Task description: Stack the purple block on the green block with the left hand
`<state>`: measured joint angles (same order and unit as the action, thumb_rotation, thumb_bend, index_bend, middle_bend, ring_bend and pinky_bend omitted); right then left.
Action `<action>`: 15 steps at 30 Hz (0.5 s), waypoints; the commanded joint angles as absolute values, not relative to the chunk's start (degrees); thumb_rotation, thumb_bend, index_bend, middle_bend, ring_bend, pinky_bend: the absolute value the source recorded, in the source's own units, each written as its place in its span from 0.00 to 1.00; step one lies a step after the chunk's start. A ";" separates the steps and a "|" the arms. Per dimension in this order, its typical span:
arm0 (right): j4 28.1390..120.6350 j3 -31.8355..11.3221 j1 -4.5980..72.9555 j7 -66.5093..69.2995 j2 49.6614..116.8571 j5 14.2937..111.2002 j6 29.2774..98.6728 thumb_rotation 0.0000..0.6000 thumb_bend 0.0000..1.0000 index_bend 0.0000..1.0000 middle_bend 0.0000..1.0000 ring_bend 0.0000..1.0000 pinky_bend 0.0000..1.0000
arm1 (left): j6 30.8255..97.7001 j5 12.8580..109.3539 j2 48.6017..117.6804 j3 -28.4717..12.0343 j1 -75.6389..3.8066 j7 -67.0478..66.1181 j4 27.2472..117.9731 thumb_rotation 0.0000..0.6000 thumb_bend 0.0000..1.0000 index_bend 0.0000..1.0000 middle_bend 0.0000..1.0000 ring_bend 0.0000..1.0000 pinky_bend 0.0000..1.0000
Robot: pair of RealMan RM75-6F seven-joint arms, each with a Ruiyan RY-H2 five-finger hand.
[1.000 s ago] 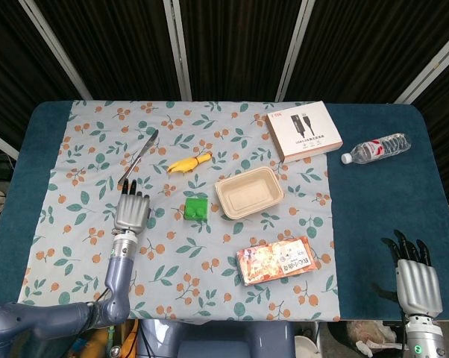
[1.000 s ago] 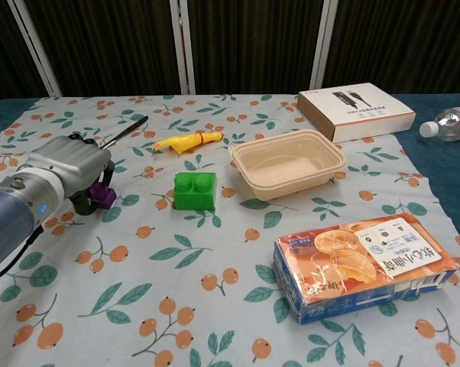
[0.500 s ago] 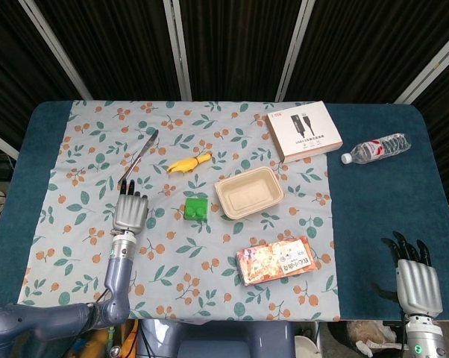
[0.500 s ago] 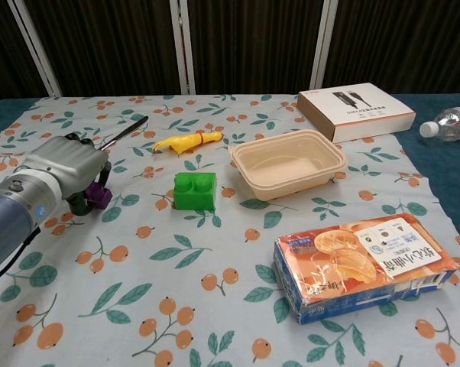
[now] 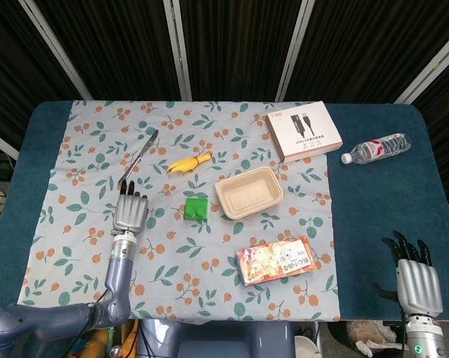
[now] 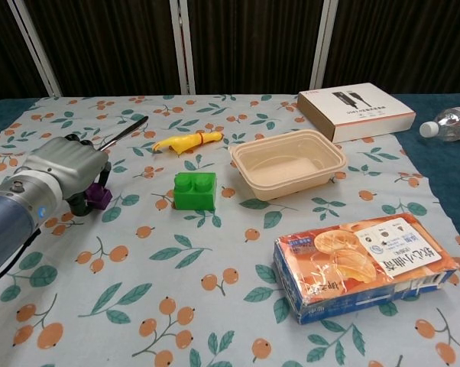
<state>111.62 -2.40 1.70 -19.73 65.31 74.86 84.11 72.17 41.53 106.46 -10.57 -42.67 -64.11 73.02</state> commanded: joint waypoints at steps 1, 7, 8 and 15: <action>111.64 -2.37 1.68 -19.69 65.30 74.96 84.14 1.00 0.15 0.21 0.12 0.18 0.00 | 72.35 41.56 106.38 -10.68 -42.65 -64.27 73.33 1.00 0.39 0.58 0.38 0.09 0.02; 111.62 -2.33 1.62 -19.64 65.29 75.03 84.20 1.00 0.15 0.21 0.12 0.18 0.00 | 72.58 41.49 106.34 -10.73 -42.61 -64.81 73.72 1.00 0.39 0.60 0.38 0.09 0.04; 111.62 -2.35 1.61 -19.62 65.29 75.01 84.21 1.00 0.15 0.21 0.12 0.18 0.00 | 72.56 41.45 106.34 -10.76 -42.58 -64.81 73.76 1.00 0.39 0.60 0.38 0.09 0.04; 111.47 -2.41 1.72 -19.57 65.33 74.66 83.89 1.00 0.15 0.21 0.12 0.18 0.00 | 73.36 42.43 105.63 -11.11 -42.52 -64.40 74.99 1.00 0.39 0.61 0.42 0.11 0.06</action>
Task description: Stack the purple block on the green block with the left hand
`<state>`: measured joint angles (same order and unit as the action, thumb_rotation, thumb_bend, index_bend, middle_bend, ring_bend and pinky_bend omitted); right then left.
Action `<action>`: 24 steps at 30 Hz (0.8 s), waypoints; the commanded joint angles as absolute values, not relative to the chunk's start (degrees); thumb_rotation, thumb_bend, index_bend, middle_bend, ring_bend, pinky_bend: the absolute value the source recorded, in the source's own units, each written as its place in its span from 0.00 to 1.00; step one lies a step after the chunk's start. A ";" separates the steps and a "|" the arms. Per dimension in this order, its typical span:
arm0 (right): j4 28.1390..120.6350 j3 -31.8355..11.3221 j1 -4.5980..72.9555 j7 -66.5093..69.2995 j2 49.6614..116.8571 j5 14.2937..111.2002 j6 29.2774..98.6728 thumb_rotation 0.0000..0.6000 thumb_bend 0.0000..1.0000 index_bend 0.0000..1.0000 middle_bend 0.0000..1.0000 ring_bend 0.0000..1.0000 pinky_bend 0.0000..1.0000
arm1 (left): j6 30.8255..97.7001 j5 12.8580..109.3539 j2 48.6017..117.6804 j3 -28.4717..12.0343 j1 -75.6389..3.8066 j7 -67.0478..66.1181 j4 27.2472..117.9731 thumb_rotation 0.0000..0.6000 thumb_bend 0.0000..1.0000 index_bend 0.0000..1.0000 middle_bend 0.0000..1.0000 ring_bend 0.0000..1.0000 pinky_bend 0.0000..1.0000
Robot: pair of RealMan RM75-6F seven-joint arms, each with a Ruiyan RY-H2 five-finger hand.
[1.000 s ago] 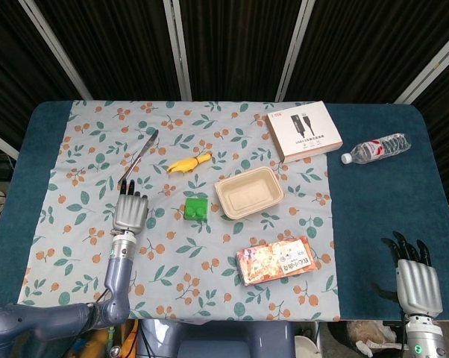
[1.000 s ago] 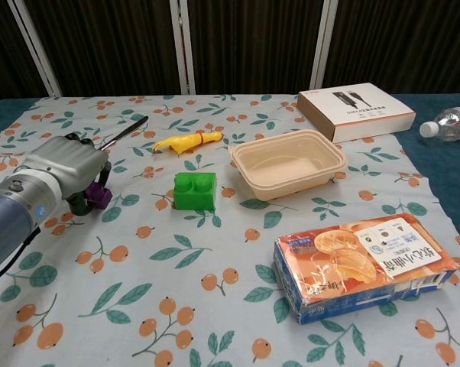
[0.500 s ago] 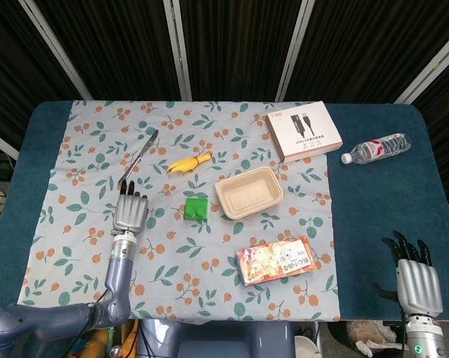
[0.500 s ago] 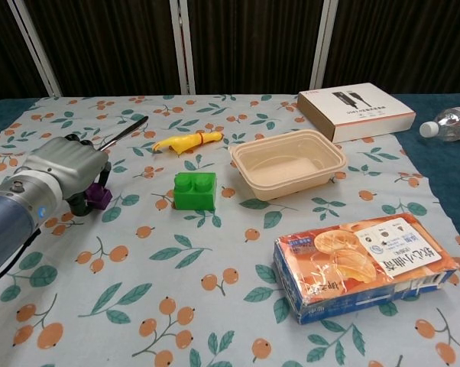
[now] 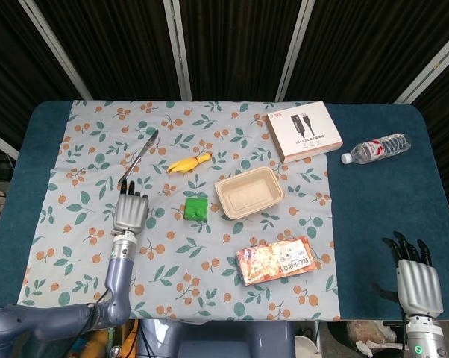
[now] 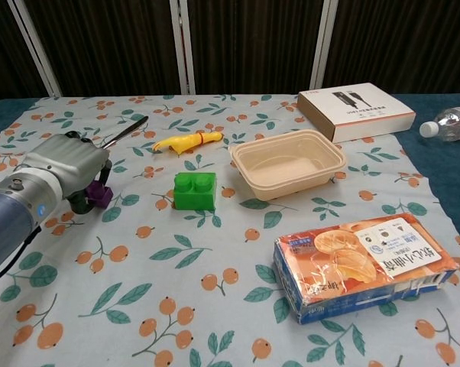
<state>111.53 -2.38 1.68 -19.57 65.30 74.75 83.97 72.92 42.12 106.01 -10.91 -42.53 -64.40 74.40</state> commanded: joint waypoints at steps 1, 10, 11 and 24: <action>111.47 -2.43 1.76 -19.62 65.35 74.58 83.82 1.00 0.15 0.21 0.12 0.18 0.00 | 73.65 42.58 105.37 -11.17 -42.55 -64.63 75.41 1.00 0.39 0.61 0.42 0.11 0.06; 111.66 -2.42 1.94 -19.98 65.42 74.65 83.66 1.00 0.15 0.21 0.12 0.18 0.00 | 77.05 42.86 101.66 -12.62 -42.75 -67.23 82.20 1.00 0.39 0.61 0.43 0.12 0.06; 111.65 -2.42 1.95 -20.05 65.46 74.64 83.66 1.00 0.15 0.21 0.12 0.18 0.00 | 77.50 42.74 101.09 -12.89 -42.79 -67.63 83.29 1.00 0.39 0.61 0.43 0.12 0.06; 111.85 -2.25 1.99 -20.28 65.52 74.84 83.64 1.00 0.15 0.21 0.12 0.18 0.00 | 79.99 40.34 99.98 -16.93 -46.12 -71.48 90.42 1.00 0.38 0.62 0.45 0.13 0.06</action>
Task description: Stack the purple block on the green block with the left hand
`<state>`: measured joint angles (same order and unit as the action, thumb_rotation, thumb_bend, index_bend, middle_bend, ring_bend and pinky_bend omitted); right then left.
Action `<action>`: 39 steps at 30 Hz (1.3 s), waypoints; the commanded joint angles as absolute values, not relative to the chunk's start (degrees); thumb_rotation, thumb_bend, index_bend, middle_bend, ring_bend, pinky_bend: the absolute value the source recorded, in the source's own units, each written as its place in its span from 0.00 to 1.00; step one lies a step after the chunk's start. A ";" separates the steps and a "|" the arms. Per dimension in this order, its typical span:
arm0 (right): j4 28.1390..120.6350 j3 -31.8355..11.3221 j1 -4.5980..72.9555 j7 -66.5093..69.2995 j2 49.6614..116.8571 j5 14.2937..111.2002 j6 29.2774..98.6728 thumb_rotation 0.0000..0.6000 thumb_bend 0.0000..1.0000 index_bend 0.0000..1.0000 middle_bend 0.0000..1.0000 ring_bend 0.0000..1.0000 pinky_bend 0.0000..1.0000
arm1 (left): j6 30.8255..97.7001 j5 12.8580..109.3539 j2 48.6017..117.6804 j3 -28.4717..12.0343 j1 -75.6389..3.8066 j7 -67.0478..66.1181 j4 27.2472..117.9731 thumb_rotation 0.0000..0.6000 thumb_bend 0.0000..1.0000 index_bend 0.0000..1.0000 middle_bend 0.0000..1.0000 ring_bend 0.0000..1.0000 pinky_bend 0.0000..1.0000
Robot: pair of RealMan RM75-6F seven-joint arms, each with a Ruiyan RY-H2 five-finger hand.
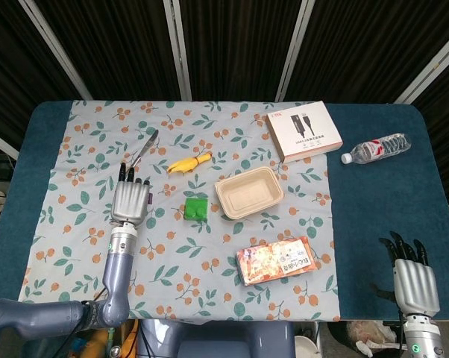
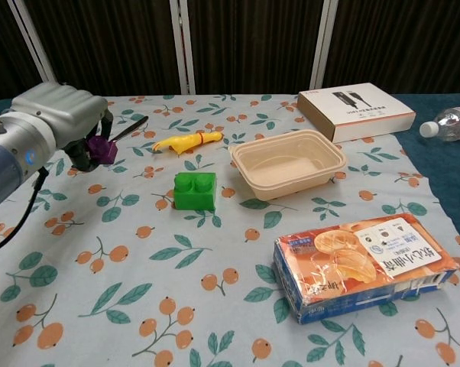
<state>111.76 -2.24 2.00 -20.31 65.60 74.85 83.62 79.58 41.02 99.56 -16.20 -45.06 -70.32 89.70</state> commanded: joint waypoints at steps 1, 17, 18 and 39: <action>111.86 -2.27 1.98 -20.30 65.50 74.78 83.65 1.00 0.15 0.21 0.12 0.18 0.00 | 80.15 39.97 100.27 -17.25 -46.60 -72.01 90.59 1.00 0.38 0.62 0.45 0.13 0.06; 111.48 -2.28 2.15 -19.59 65.32 74.68 83.23 1.00 0.15 0.21 0.12 0.18 0.00 | 82.68 35.05 106.89 -20.61 -55.02 -79.10 90.93 1.00 0.38 0.62 0.45 0.13 0.06; 111.51 -2.24 2.16 -19.53 65.32 74.80 83.21 1.00 0.15 0.21 0.12 0.18 0.00 | 82.70 34.92 107.27 -20.51 -55.40 -79.35 91.11 1.00 0.38 0.62 0.45 0.13 0.06; 111.22 -2.16 2.47 -18.83 65.17 74.57 82.35 1.00 0.15 0.21 0.12 0.18 0.00 | 84.34 31.57 113.65 -20.45 -58.15 -78.89 85.47 1.00 0.38 0.62 0.45 0.13 0.06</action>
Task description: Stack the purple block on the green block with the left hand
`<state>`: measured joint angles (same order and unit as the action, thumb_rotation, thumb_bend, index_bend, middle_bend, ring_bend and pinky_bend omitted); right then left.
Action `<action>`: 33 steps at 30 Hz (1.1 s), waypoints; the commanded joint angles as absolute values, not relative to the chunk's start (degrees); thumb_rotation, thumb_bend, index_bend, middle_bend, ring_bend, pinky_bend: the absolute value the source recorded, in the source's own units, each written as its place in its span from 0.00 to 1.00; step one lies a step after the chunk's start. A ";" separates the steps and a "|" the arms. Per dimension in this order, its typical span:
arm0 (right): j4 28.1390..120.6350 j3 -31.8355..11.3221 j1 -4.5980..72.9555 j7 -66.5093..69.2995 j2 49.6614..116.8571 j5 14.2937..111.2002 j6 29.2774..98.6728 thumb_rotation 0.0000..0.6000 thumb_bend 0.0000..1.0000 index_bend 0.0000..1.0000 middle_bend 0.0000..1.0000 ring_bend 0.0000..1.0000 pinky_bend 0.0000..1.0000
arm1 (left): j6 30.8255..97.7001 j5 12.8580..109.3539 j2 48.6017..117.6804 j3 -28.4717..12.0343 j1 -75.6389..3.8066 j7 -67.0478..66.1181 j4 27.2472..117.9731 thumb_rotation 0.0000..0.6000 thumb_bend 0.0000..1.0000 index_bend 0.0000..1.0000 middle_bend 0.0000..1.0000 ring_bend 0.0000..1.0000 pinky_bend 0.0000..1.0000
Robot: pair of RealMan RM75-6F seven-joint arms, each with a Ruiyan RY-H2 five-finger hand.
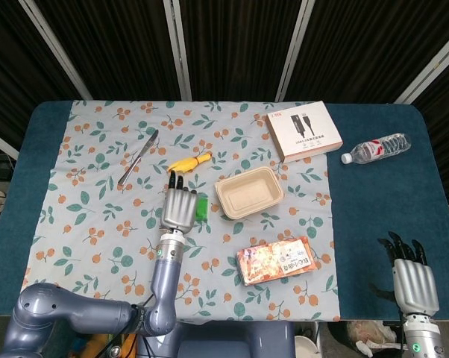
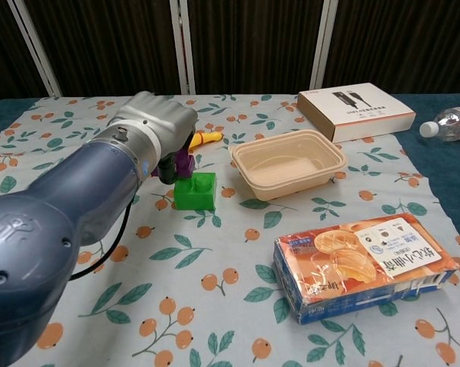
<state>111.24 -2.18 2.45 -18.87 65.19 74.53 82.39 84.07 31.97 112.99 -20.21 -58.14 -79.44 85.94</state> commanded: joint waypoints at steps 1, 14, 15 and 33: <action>111.17 -2.15 2.47 -18.82 65.17 74.59 82.36 1.00 0.15 0.21 0.12 0.18 0.00 | 84.42 31.38 113.97 -20.56 -58.10 -78.60 85.28 1.00 0.38 0.62 0.45 0.13 0.06; 111.39 -2.04 2.40 -18.55 64.89 74.74 82.41 1.00 0.15 0.21 0.12 0.18 0.00 | 86.37 31.45 116.03 -22.21 -58.61 -77.50 84.61 1.00 0.37 0.62 0.45 0.13 0.06; 111.41 -2.02 2.41 -18.54 64.89 74.75 82.38 1.00 0.15 0.21 0.12 0.18 0.00 | 86.44 31.38 116.07 -22.27 -58.65 -77.62 84.64 1.00 0.37 0.62 0.45 0.13 0.06; 111.23 -2.08 2.50 -18.33 64.85 74.43 82.20 1.00 0.15 0.21 0.12 0.18 0.00 | 84.84 31.55 118.17 -23.18 -60.00 -77.04 80.76 1.00 0.37 0.62 0.44 0.13 0.06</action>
<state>111.23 -2.08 2.49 -18.33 64.85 74.43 82.21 84.93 31.44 118.05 -23.10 -59.87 -77.08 80.93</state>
